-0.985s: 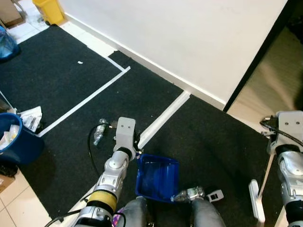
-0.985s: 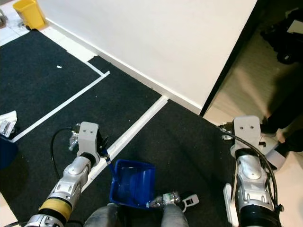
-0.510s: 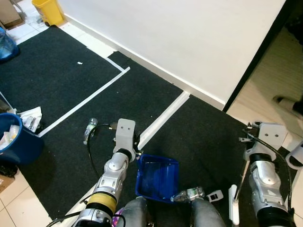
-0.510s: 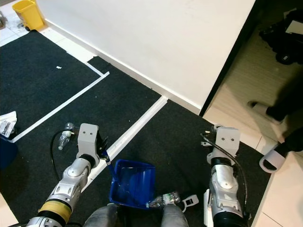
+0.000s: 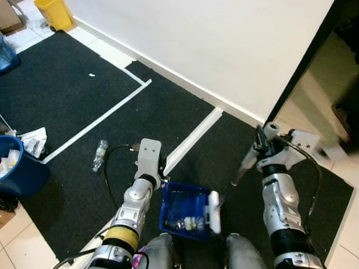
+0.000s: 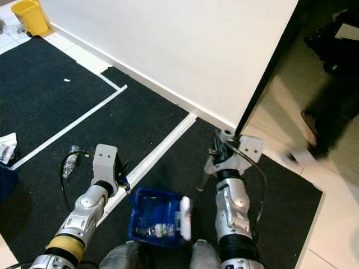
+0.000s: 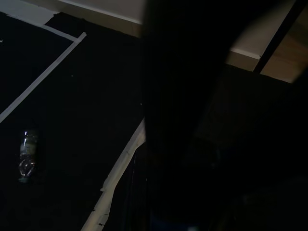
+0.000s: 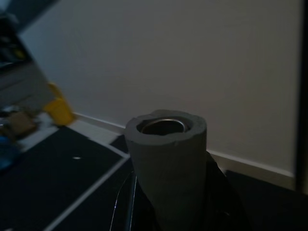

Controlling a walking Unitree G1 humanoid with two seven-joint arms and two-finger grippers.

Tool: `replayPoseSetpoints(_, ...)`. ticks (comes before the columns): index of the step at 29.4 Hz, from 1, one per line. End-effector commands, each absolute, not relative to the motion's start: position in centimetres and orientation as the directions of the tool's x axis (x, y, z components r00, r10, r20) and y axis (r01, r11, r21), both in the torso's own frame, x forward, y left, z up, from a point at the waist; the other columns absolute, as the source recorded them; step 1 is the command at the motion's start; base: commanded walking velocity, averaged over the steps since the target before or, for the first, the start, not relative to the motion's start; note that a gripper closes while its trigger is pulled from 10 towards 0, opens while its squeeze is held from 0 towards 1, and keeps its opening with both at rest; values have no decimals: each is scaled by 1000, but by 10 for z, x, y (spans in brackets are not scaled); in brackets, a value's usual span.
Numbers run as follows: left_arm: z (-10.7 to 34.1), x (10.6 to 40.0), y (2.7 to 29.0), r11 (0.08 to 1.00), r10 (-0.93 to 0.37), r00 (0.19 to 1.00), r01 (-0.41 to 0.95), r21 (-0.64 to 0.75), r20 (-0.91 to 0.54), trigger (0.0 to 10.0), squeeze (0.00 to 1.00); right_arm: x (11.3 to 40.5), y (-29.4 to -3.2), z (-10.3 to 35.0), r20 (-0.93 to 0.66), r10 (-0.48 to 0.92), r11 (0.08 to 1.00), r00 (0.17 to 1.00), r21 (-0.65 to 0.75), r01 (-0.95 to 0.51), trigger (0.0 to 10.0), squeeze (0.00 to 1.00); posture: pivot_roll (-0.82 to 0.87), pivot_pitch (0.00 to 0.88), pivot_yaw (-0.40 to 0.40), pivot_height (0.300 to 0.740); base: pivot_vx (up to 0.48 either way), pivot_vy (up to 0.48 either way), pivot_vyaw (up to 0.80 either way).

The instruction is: Sweep floor

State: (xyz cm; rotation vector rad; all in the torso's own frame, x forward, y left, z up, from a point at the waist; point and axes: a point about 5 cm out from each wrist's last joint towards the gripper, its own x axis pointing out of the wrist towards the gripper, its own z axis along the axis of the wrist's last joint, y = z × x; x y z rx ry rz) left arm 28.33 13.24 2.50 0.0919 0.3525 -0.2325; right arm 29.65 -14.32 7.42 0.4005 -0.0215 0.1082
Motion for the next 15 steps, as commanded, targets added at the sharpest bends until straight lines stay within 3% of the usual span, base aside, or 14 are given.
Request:
replayPoseSetpoints(1,15,276,131,965,-221,890,258,40,-400,10000,0,298,-132,78,65,130,874,989,464,-146,10000,0,-3,124,46,740,0,0,0)
replayPoseSetpoints(9,15,275,132,972,-206,893,234,20,-401,10000,0,297,-128,85,90,155,849,984,498,-180,10000,0,-3,126,37,740,0,0,0)
replayPoseSetpoints(10,27,281,137,980,-199,909,189,-63,-366,10000,0,297,-132,90,108,158,848,982,494,-191,10000,0,-13,121,37,740,0,0,0)
replayPoseSetpoints(12,27,281,137,980,-199,909,189,-63,-366,10000,0,297,-132,90,108,158,848,982,494,-191,10000,0,-13,121,37,740,0,0,0)
replayPoseSetpoints(15,65,292,150,954,-213,947,149,-259,-240,10000,0,299,-146,102,143,133,854,981,486,-187,10000,0,-14,111,27,740,0,0,0)
